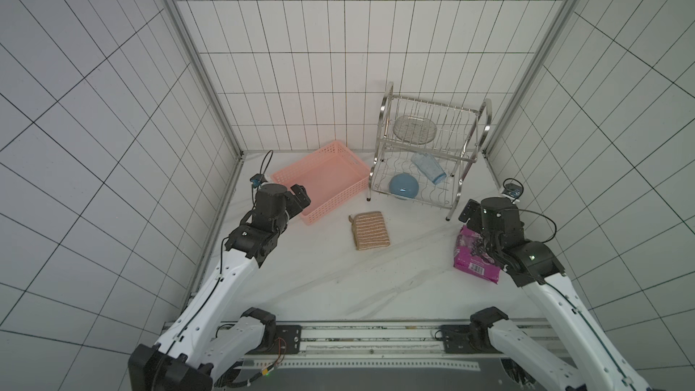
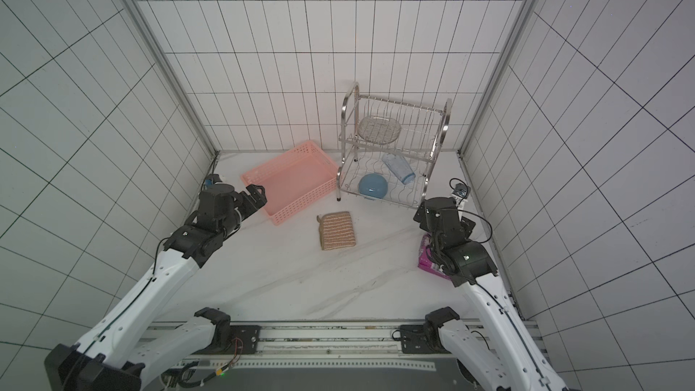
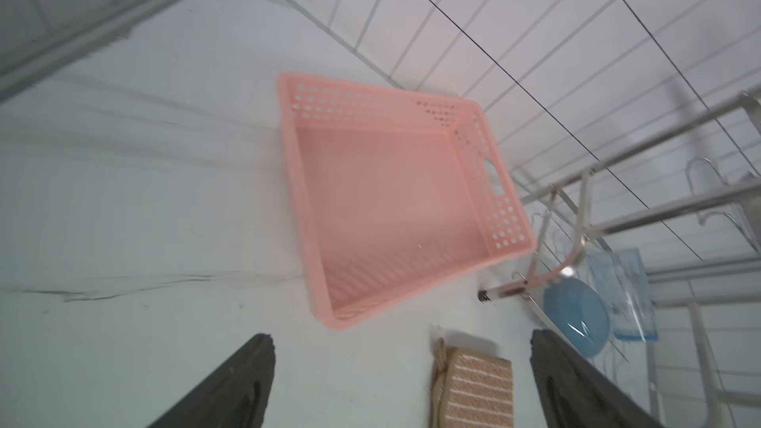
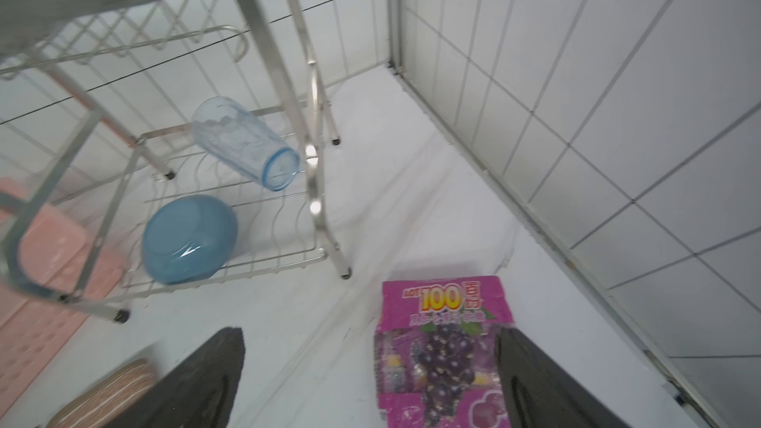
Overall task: Fold the square dishcloth
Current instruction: Reset both arms
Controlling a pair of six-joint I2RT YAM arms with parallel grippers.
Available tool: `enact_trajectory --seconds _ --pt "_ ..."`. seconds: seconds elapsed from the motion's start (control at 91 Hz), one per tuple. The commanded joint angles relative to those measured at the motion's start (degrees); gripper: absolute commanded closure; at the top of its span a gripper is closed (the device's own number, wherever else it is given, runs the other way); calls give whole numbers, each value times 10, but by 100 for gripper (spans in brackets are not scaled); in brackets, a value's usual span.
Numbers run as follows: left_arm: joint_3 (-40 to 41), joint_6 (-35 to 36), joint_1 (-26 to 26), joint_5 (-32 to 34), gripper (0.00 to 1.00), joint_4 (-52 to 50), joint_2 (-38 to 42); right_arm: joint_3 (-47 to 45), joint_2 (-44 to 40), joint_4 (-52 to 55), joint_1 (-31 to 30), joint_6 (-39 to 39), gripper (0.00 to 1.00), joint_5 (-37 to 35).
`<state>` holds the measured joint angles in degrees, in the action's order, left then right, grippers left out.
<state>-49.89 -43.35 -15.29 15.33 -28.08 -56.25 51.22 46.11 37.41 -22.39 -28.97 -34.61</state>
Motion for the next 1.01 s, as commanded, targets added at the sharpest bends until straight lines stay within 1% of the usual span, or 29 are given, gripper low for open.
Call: enact_trajectory --seconds 0.0,0.066,0.143,0.198,0.275,0.341,0.418,0.495,0.583,0.704,0.803,0.88,1.0 --pt "36 44 40 117 1 41 12 -40 -6 -10 55 39 1 -86" --pt "56 63 79 117 1 86 13 -67 -10 -45 101 63 1 -78" --pt "82 68 122 120 1 140 8 -106 -13 -103 147 94 1 -56" --pt "101 82 143 128 1 183 -1 -135 -16 -148 179 107 1 -24" --pt "123 113 158 140 1 235 -17 -186 -17 -245 205 136 1 28" --pt "140 147 168 119 2 278 -31 -227 -11 -325 215 157 1 58" --pt "168 189 171 99 1 356 -50 -264 9 -408 222 172 1 83" --pt "195 228 172 77 2 441 -65 -281 41 -486 233 181 1 110" --pt "215 278 173 61 1 507 -81 -281 92 -537 245 186 1 142" --pt "230 323 181 34 1 553 -104 -290 152 -613 260 187 1 184" --pt "250 339 188 15 2 589 -127 -292 199 -659 263 188 1 206" --pt "260 349 191 24 1 614 -147 -298 228 -694 263 192 1 215" --pt "264 351 201 7 1 623 -141 -313 267 -742 265 189 1 222"
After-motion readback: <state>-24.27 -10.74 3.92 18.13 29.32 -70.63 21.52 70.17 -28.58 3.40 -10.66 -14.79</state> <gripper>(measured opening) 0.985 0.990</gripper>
